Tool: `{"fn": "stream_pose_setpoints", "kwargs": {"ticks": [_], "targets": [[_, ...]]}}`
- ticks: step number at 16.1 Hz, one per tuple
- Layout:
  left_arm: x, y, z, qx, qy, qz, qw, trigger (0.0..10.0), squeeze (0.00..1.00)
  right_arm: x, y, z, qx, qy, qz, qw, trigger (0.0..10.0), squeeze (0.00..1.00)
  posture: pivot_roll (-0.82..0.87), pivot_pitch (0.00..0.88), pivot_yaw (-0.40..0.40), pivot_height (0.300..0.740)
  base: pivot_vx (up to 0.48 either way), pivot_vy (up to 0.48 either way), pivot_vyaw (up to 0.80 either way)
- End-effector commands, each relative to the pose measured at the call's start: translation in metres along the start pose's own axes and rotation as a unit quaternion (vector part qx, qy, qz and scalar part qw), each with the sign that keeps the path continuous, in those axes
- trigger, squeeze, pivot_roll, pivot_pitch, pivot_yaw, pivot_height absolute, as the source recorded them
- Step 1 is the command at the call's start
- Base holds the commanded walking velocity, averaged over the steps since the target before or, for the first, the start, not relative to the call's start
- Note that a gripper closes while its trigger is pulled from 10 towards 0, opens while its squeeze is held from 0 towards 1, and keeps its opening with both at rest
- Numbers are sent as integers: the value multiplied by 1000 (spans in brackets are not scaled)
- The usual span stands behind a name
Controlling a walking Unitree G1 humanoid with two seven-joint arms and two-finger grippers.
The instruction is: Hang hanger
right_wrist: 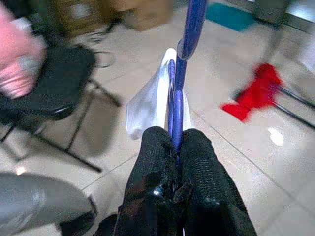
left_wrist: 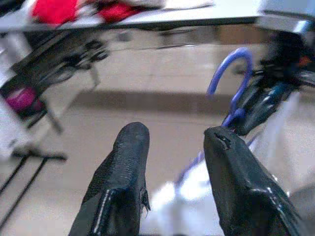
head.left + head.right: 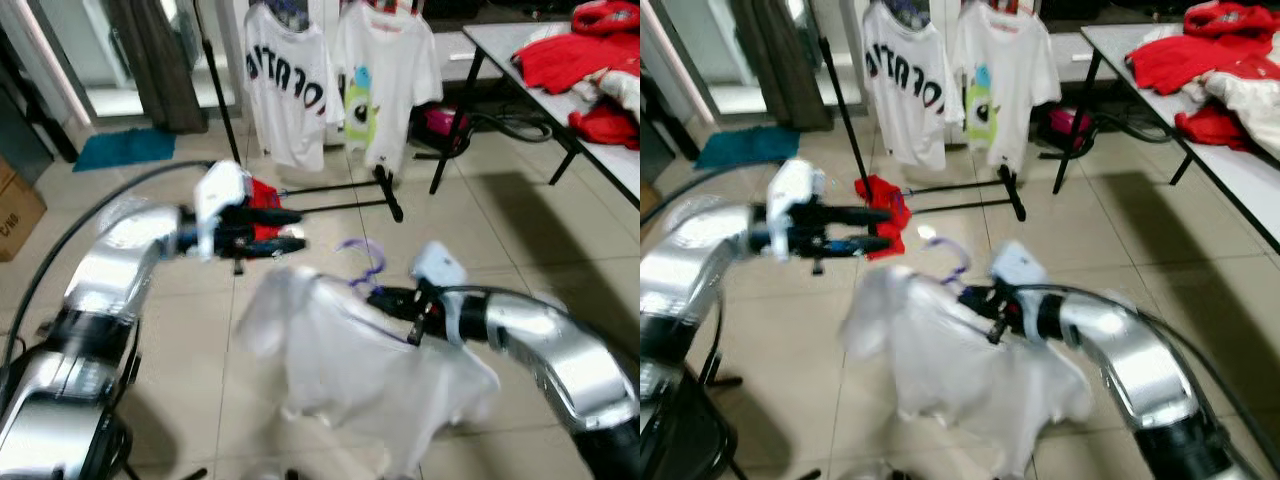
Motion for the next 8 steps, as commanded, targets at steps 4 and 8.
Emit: {"fn": "stream_pose_setpoints", "kwargs": {"ticks": [4, 8], "targets": [[-13, -50, 16, -59, 263, -51, 962, 10000, 0, 5, -4, 13, 157, -227, 107, 955, 4980, 0, -101, 0, 44, 740, 0, 0, 0], [-6, -54, 31, -67, 343, -44, 936, 10000, 0, 0, -21, 22, 207, -334, 115, 912, 10000, 0, -91, 4, 36, 740, 143, 0, 0]]}}
Point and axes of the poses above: a point about 5 cm out from each wrist's last joint towards the gripper, its own x axis pointing out of the wrist towards the gripper, its own y axis along the axis of the wrist's last joint, z = x × y, the point moved 1 cm from there along x, pointing out of the wrist towards the gripper, and after that the axes turned 5 degrees about x, right-handed, at the moved point
